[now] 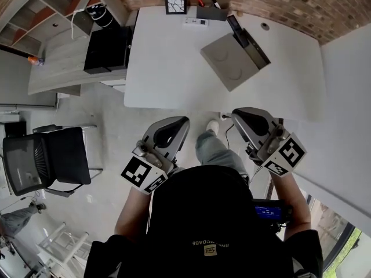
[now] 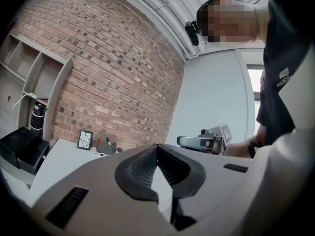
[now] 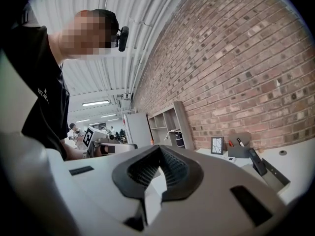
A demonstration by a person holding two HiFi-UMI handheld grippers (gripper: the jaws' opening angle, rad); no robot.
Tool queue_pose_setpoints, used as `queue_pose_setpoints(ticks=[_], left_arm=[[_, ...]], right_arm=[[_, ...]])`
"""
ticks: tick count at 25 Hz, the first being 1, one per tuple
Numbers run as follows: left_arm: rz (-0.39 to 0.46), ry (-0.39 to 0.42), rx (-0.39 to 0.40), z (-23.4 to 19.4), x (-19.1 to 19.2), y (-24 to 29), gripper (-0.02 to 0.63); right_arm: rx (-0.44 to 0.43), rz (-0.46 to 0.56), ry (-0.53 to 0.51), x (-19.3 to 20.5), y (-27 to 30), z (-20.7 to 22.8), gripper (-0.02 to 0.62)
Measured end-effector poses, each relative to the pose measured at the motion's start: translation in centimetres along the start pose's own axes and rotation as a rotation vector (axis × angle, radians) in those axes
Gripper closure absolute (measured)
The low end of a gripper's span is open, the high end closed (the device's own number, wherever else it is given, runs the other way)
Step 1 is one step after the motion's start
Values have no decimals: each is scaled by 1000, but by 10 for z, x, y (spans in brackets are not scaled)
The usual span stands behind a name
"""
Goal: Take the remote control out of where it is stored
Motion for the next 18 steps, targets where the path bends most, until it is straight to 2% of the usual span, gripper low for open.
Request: queue_pose_setpoints(ticks=[5, 11, 18], left_arm=[[-19, -8, -24, -7, -3, 43, 600], [-42, -30, 4, -3, -11, 96, 598], [-87, -39, -44, -2, -15, 144, 598]], right_arm=[[-23, -7, 21, 4, -7, 45, 589], [-60, 3, 46, 5, -19, 96, 589], [-74, 20, 68, 5, -36, 140, 589]])
Point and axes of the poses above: the fingertips, and each gripper's own axes: y forward along the fingers, z to its right, x out of its underside, the point moved 6 cm from there along -y, backward along the fingers, and after that the axes turned 13 degrees about -y, right-handed, at the moved point
